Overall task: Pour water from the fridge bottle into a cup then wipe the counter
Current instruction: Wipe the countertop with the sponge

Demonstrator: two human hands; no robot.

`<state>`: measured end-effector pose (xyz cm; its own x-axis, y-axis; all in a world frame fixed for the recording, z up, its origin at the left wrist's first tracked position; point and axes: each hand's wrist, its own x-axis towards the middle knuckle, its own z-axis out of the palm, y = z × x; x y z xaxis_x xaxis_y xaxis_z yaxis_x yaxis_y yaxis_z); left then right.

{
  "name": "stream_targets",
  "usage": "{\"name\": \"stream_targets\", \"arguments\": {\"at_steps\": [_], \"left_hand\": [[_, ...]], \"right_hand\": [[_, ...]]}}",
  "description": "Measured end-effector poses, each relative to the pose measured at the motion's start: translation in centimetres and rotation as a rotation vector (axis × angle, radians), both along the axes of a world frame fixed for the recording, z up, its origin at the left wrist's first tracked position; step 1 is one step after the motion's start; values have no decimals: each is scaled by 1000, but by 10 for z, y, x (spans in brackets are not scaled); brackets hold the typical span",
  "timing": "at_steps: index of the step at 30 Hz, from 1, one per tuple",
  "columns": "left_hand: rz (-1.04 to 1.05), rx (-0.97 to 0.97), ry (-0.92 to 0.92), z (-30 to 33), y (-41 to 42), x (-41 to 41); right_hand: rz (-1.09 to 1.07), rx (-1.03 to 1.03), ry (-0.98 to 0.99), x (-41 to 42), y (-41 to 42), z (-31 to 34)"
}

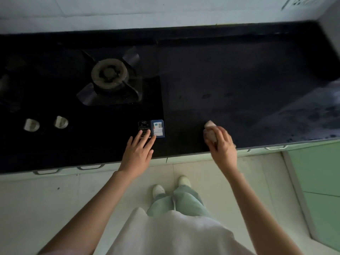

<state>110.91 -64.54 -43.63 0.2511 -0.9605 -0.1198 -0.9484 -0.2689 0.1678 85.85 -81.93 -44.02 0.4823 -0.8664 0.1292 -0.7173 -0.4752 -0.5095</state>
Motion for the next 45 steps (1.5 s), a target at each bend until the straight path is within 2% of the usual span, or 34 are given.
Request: {"name": "stream_targets", "arguments": {"at_steps": [3, 5, 8, 11, 16, 18, 21, 24, 27, 32, 37, 41, 45], "left_hand": [[-2, 18, -9, 1, -1, 0], [-4, 18, -19, 0, -1, 0], [-12, -1, -38, -2, 0, 1], [-6, -26, -49, -5, 1, 1], [-8, -73, -19, -9, 2, 0], [-3, -81, -15, -10, 3, 0], [9, -67, -3, -10, 4, -1], [15, -66, -5, -11, 3, -3], [20, -92, -15, -14, 4, -3], [25, -86, -3, -11, 4, -3], [26, -32, 12, -7, 3, -2], [29, 23, 31, -2, 3, -2], [80, 77, 70, 12, -1, -5]], "right_hand": [[-224, 55, 25, -2, -53, 5], [-251, 69, 41, 19, -80, 10], [-162, 36, 58, 61, -90, 13], [-11, 20, 70, 87, -64, 11], [287, -58, 37, 49, 11, 5], [272, -31, 17, 18, 14, 3], [119, 4, 47, -9, -22, 1], [-54, 56, 60, 3, -68, 6], [-119, 73, 63, 39, -81, 10], [66, 39, 33, 88, -29, 11], [249, 15, 19, 74, 37, 8], [324, 34, 10, 34, 37, 14], [266, 20, 54, 11, 16, 28]]}}
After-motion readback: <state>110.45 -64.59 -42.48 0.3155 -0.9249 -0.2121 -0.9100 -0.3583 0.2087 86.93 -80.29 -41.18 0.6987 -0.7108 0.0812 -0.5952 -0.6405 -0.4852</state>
